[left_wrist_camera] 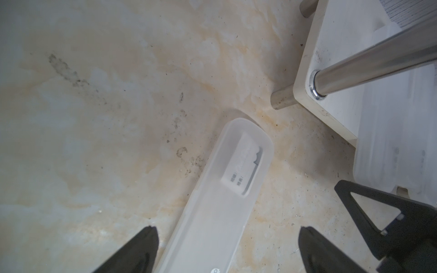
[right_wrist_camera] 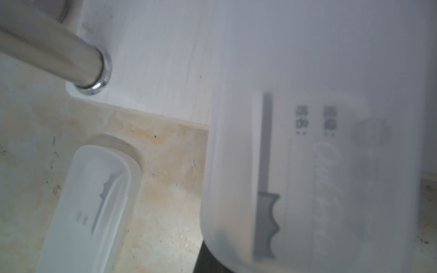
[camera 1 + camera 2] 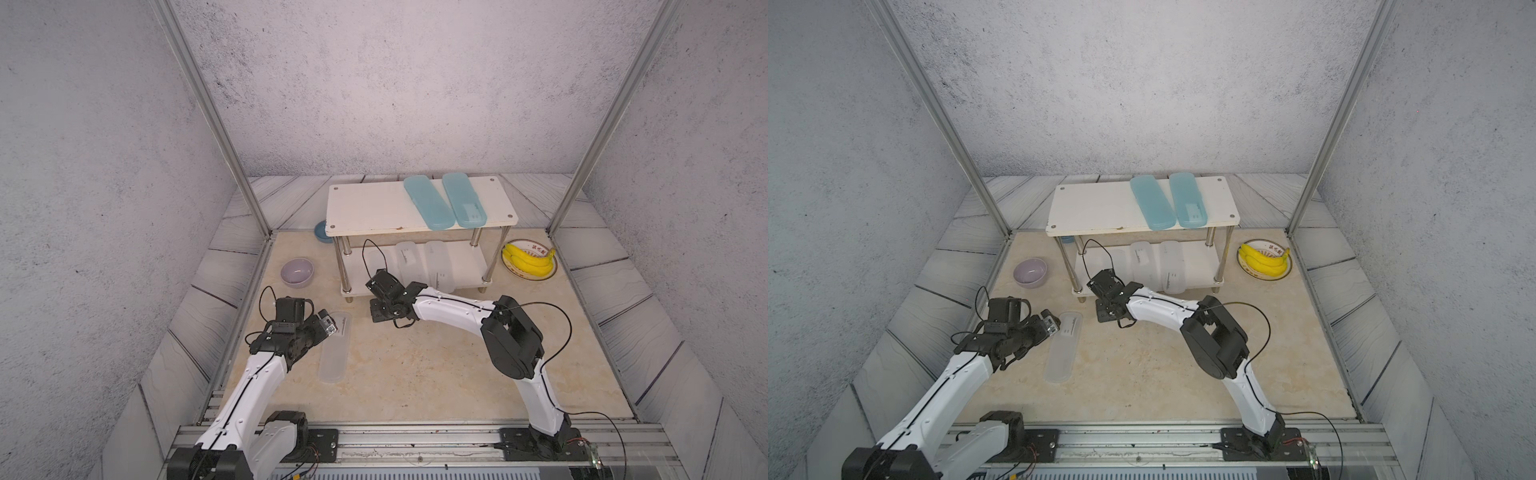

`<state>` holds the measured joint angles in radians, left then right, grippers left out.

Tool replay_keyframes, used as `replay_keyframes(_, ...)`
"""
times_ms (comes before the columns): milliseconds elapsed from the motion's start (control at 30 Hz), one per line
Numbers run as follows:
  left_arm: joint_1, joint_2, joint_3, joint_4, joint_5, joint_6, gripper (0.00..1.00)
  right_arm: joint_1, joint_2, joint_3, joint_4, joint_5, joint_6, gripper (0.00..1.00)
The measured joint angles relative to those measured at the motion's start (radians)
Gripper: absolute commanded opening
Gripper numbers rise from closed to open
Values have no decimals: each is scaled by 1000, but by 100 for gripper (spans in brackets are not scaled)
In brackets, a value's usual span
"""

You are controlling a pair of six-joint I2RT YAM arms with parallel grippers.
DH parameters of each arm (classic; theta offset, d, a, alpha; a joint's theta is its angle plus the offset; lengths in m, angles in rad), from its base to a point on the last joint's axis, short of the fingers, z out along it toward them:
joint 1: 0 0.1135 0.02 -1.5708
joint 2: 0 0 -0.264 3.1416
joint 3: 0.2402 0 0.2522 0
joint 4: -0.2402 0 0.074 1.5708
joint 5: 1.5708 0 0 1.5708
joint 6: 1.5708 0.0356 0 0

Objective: Place the pencil cases on the shelf according to color
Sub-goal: Place the pencil case on the shelf.

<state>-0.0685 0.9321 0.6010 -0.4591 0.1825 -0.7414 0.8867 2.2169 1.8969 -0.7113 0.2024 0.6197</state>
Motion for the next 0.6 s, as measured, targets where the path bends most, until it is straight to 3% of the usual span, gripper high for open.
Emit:
replay_keyframes(133,0,-1,-4,0,6,0,99,0,-23,0,-23,-8,-3,100)
replay_keyframes(400,0,-7,-10,-1,10,0,99,0,-70,-15,-31,-22,-3,100)
replay_keyframes(600,0,-10,-10,0,9,1,99,10,-119,-123,-24,-23,-2,92)
